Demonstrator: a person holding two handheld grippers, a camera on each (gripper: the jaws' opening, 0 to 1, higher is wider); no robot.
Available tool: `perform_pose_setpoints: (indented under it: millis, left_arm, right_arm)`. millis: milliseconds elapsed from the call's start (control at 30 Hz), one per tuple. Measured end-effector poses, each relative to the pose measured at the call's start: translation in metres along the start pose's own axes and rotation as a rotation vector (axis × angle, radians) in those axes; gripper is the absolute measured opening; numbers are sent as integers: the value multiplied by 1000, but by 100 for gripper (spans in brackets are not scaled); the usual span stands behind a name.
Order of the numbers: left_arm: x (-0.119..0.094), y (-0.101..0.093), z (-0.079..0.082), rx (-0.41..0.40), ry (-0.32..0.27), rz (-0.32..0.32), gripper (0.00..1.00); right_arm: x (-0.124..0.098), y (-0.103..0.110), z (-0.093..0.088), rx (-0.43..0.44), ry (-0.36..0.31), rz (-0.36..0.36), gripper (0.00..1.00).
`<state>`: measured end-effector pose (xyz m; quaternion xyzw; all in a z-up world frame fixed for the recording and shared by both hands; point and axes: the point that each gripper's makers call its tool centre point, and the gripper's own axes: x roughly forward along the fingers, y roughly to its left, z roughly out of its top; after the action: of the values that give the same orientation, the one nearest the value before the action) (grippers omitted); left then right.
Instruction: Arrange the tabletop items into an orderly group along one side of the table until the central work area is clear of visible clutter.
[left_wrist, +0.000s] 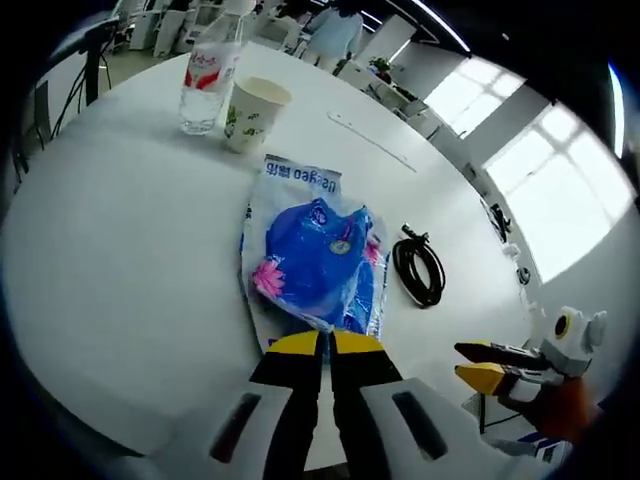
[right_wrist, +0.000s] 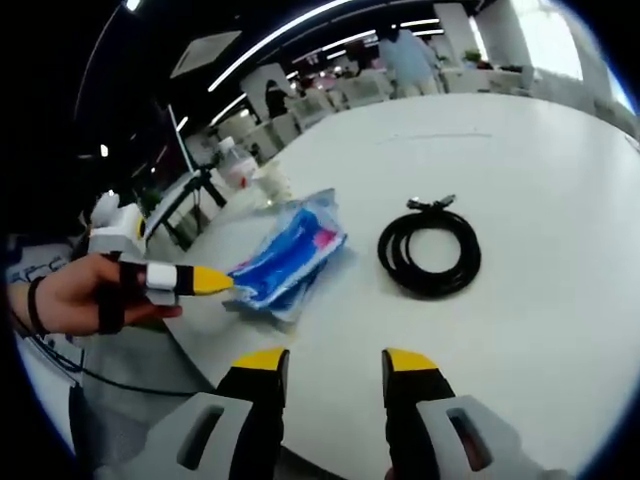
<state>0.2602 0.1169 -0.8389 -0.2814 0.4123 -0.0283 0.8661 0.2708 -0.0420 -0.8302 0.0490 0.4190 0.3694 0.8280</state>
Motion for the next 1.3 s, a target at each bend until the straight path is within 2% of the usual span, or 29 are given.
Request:
perform_pose_setpoints:
  millis: [233,633,1200,1300]
  left_arm:
    - [-6,-10,-13,20,24,-25,0]
    - [-11,-17,-34,145,83,-28,0]
    - [-6,-28,-42,189,113,-41,0]
    - [-4,-30,-42,191,116,-43,0]
  right_arm:
    - [6,3,3,-13,0,8,36]
    - [17,-8,4,-3,8,-10,35]
    - [26,-12,-8,20,38,-2,32]
    - [26,-11,-13,24,45,1,29]
